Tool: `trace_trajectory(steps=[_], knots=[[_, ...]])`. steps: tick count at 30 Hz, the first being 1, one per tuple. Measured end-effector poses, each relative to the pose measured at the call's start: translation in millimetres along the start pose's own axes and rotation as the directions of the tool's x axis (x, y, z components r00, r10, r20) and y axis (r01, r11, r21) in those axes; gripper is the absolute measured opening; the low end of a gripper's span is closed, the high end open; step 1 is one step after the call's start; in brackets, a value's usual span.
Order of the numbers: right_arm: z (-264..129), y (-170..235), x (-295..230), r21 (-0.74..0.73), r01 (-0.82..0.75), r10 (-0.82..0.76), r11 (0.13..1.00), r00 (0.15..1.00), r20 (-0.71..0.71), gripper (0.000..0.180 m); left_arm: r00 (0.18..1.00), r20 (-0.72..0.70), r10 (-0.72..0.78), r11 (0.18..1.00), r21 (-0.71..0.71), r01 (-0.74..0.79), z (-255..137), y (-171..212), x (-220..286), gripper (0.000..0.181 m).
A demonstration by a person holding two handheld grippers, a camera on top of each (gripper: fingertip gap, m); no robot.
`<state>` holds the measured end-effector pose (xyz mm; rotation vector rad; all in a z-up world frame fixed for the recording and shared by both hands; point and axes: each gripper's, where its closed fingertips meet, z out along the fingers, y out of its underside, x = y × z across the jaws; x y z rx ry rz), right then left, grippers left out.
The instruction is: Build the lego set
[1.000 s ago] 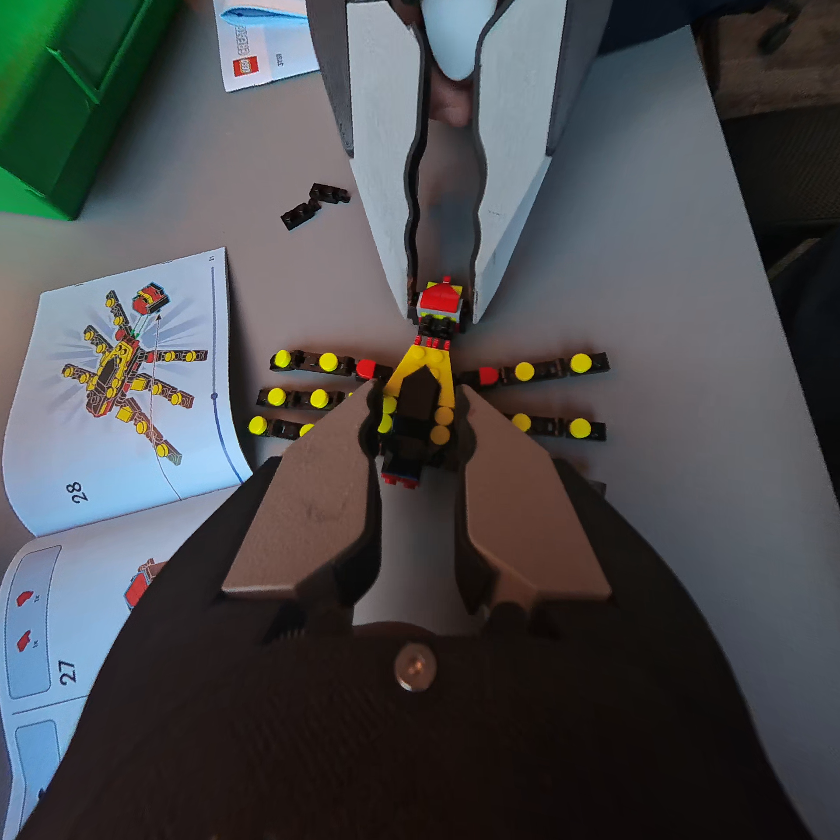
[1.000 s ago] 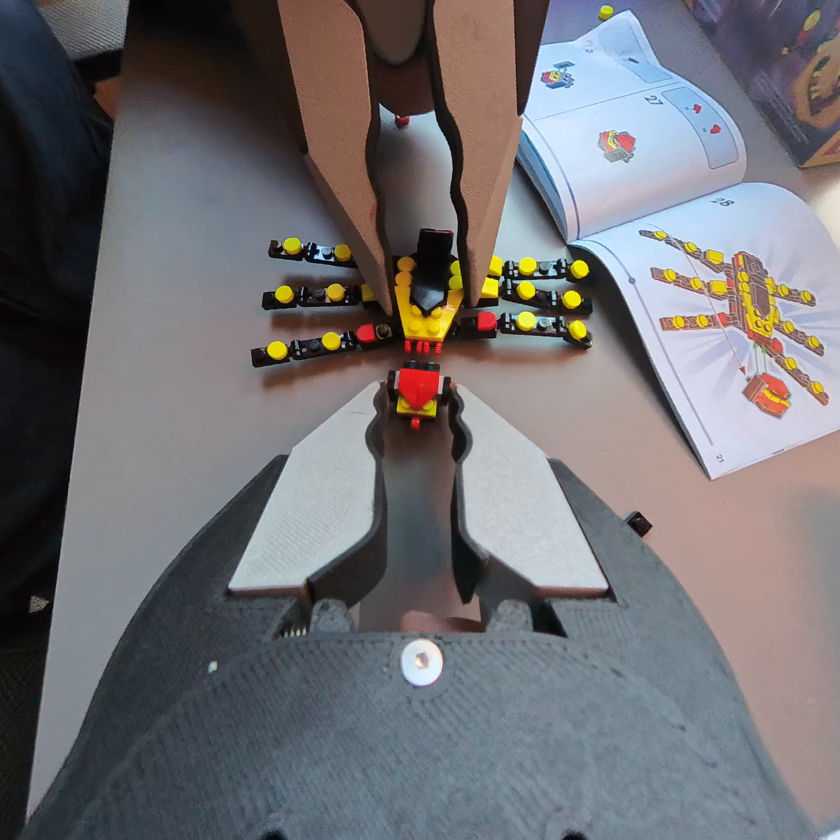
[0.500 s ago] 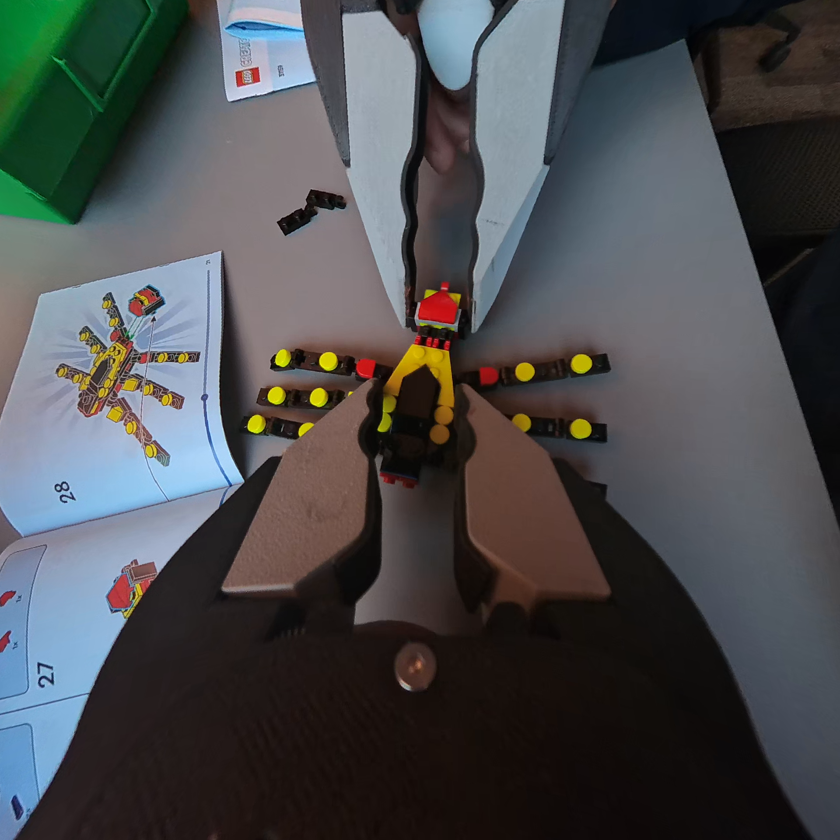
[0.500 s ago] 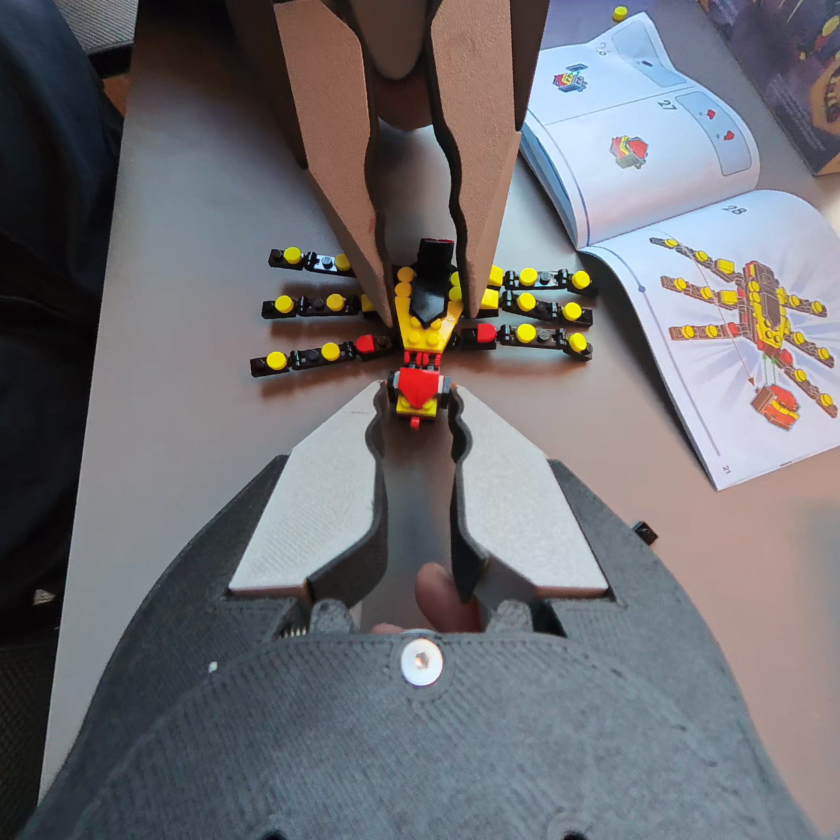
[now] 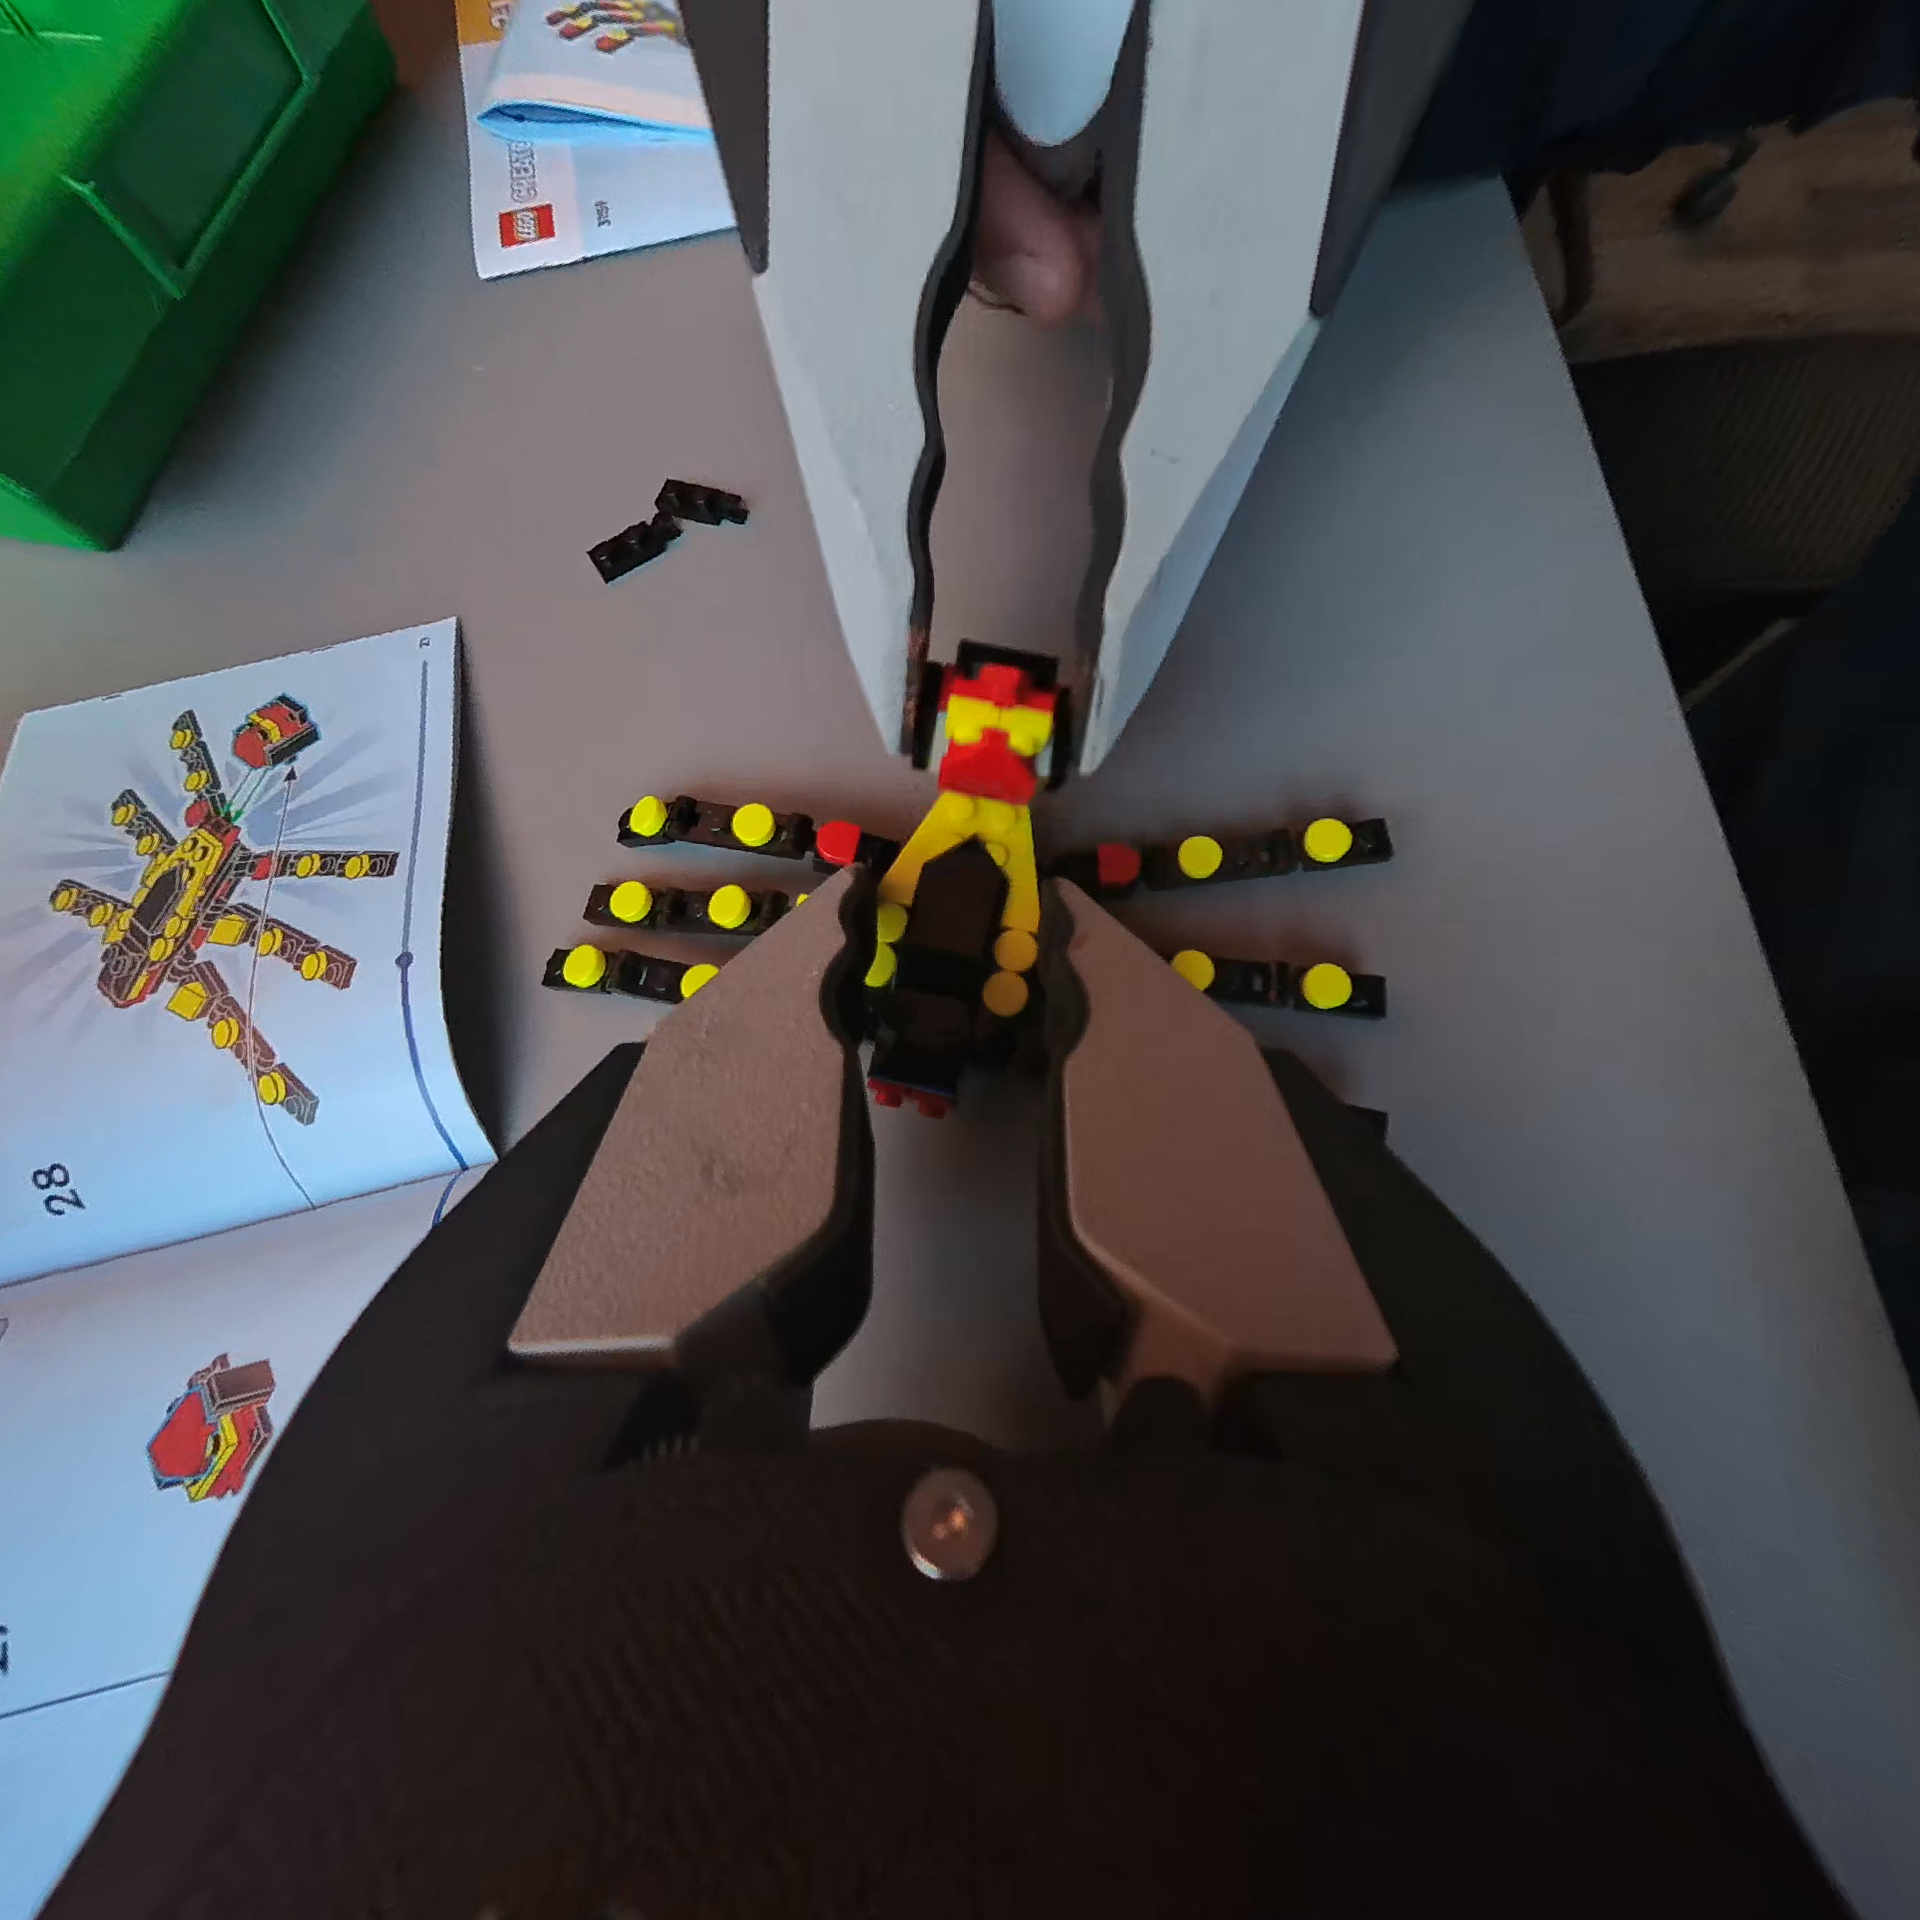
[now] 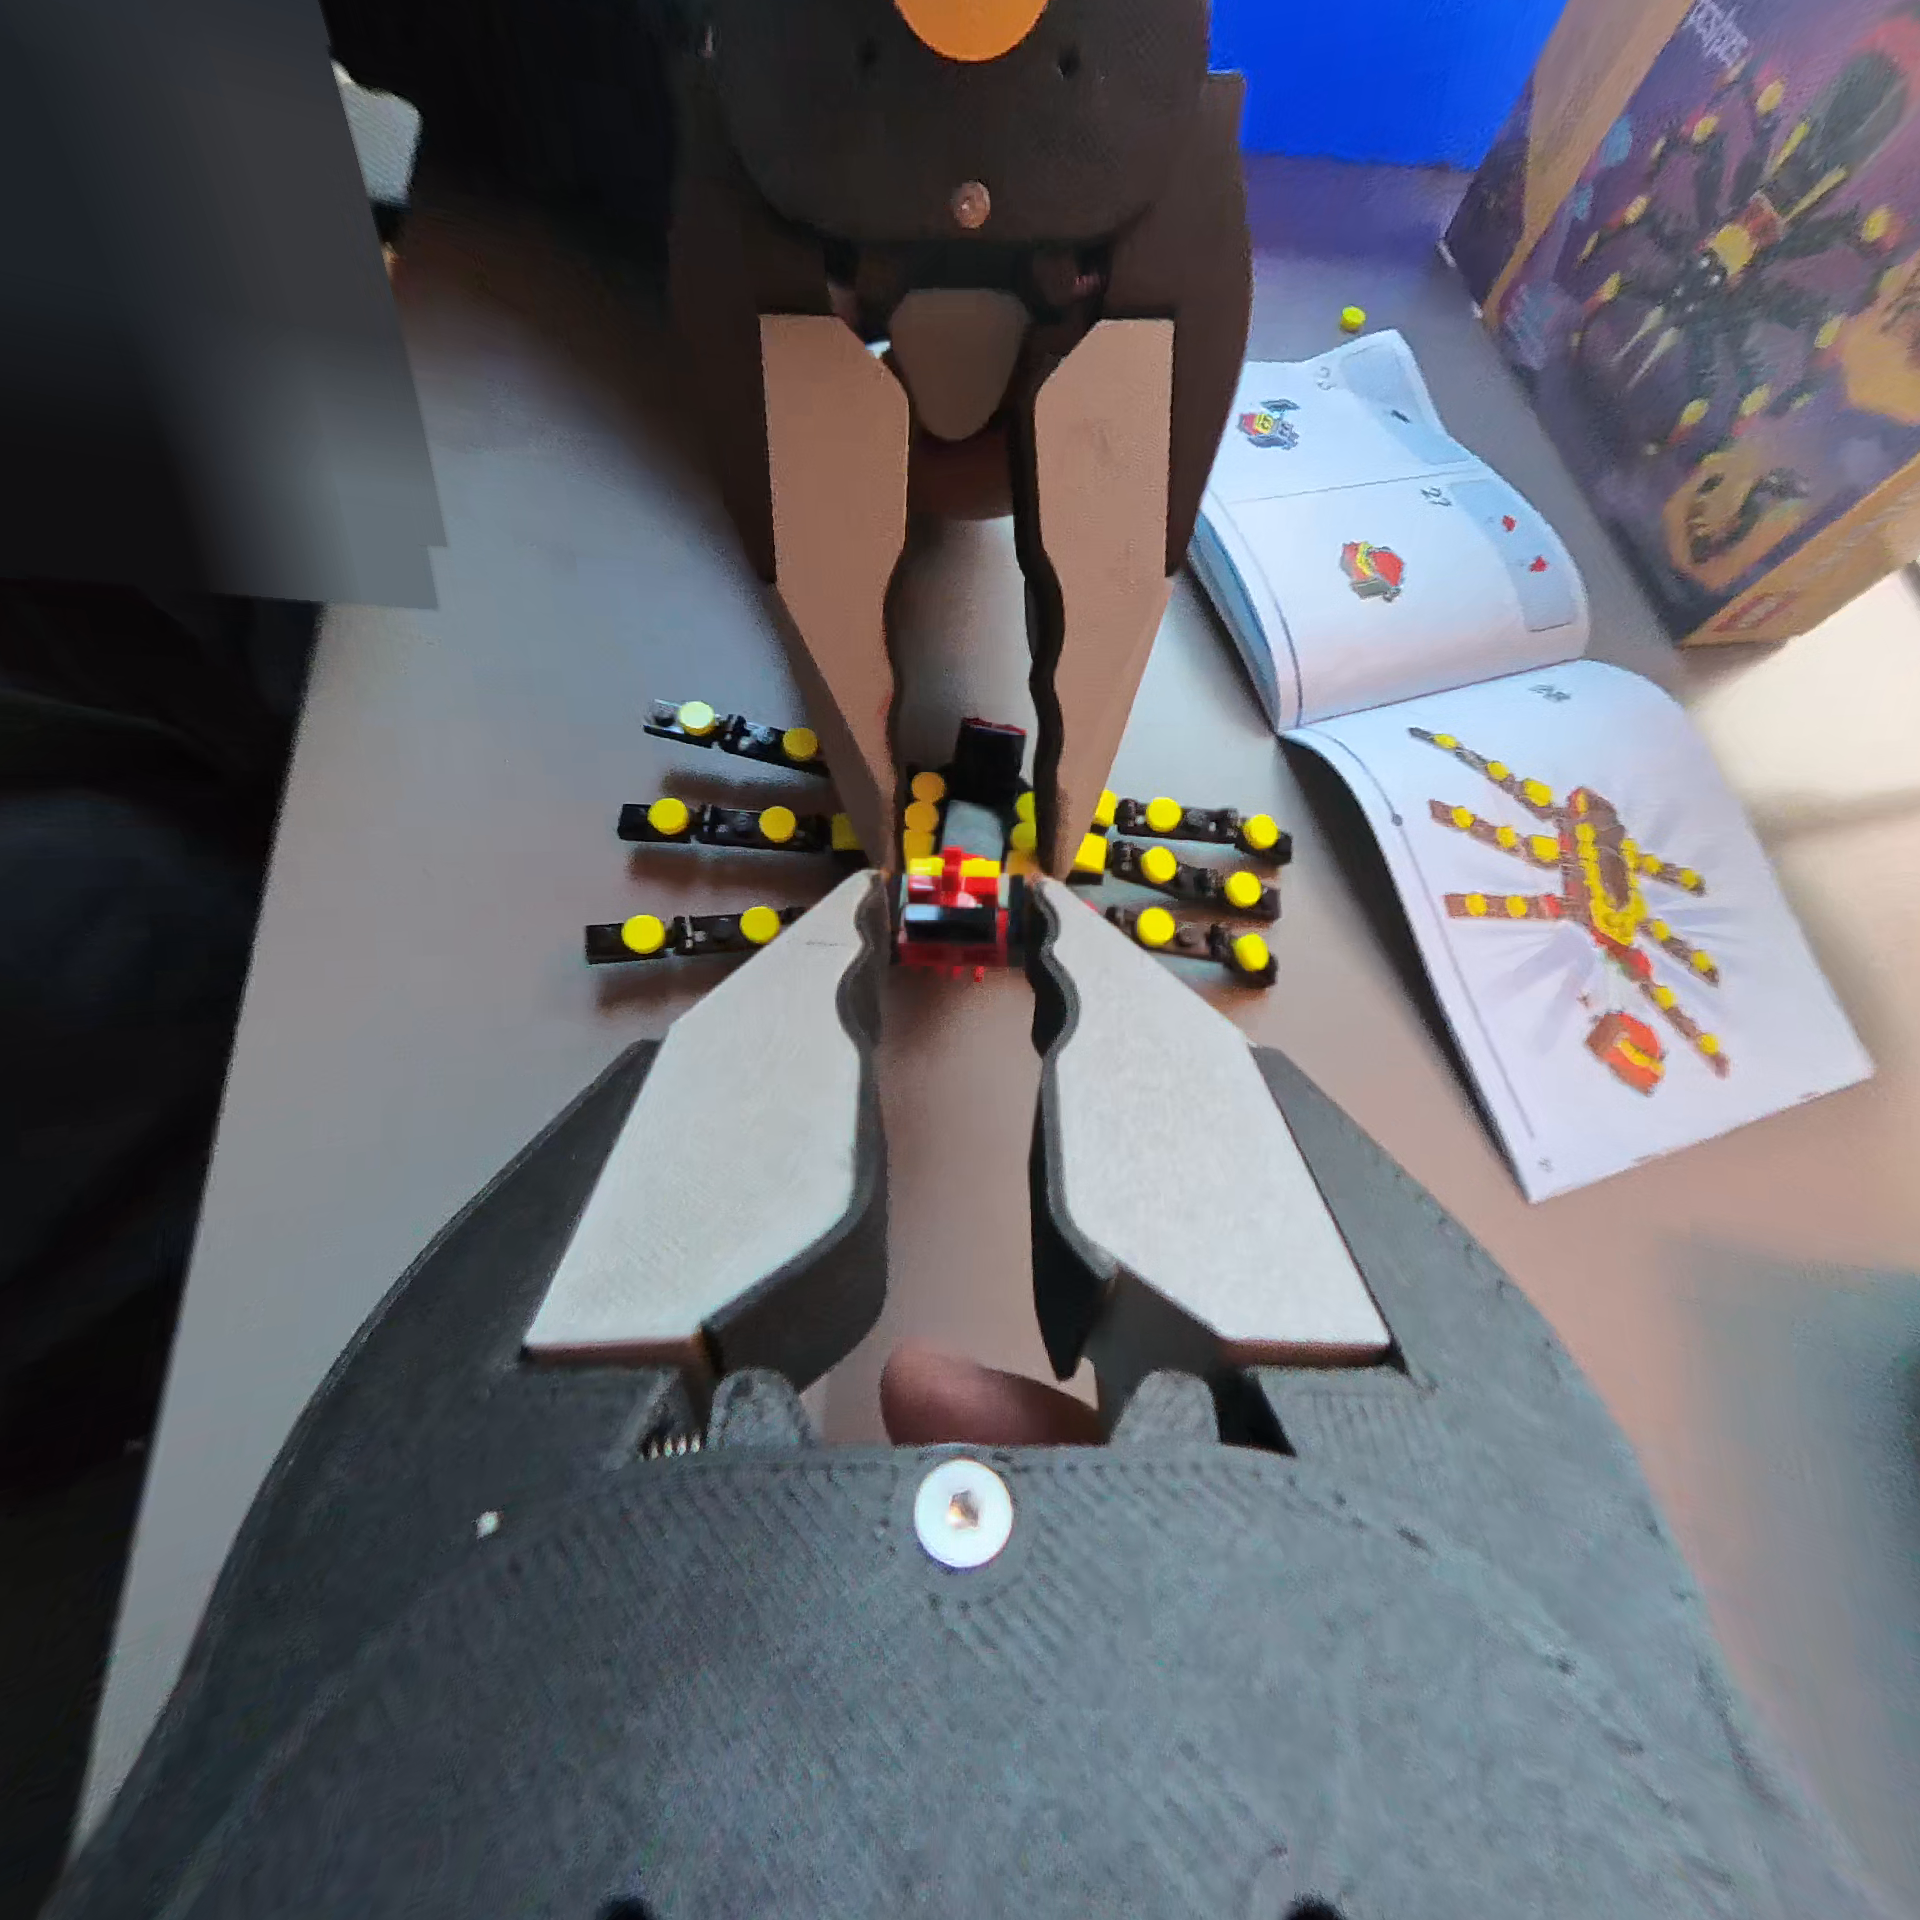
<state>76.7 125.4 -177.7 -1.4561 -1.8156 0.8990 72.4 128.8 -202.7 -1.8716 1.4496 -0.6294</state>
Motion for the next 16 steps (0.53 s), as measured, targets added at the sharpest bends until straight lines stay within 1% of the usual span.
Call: trace_trajectory(steps=[1, 3, 4, 6, 9, 12, 13, 16], knots=[[-4.0, 1.1, 2.5, 0.02, -0.036, 0.036, 0.999, 0.999, 0.004, 0.023, 1.0, 0.002, -0.002, 1.0, 0.002, 0.002, 0.2, -0.2, -0.6, 0.029], [-12.2, -0.9, 5.2, 0.089, -0.088, 0.086, 0.992, 0.996, 0.024, 0.023, 1.0, 0.008, 0.01, 1.0, 0.0, -0.01, 0.4, -0.2, -0.6, 0.029], [-14.7, -2.2, 3.5, 0.122, -0.114, 0.107, 0.986, 0.992, 0.059, 0.023, 1.0, 0.01, 0.01, 1.0, 0.0, -0.01, 0.4, -0.3, -0.7, 0.029], [-14.5, 1.9, 2.4, 0.13, -0.155, 0.142, 0.979, 0.985, 0.102, 0.023, 1.0, 0.012, 0.002, 1.0, 0.009, -0.002, 0.5, -0.7, -0.7, 0.029], [-10.5, 9.3, 0.8, 0.088, -0.147, 0.138, 0.985, 0.985, 0.103, 0.023, 1.0, 0.023, 0.004, 1.0, 0.016, -0.005, 0.8, -1.1, -1.1, 0.029], [-6.5, 33.0, -2.6, -0.055, -0.149, 0.154, 0.987, 0.983, 0.095, 0.023, 0.999, 0.035, 0.012, 1.0, 0.015, -0.013, 0.7, -1.1, -1.2, 0.029], [-6.1, 37.5, -2.3, -0.081, -0.163, 0.17, 0.983, 0.981, 0.091, 0.023, 0.999, 0.036, 0.012, 1.0, 0.015, -0.013, 0.6, -1.1, -1.1, 0.029], [-9.4, 41.1, -3.8, -0.093, -0.204, 0.213, 0.974, 0.972, 0.097, 0.024, 0.999, 0.034, 0.007, 1.0, 0.016, -0.008, -0.2, -0.5, -1.1, 0.029]])
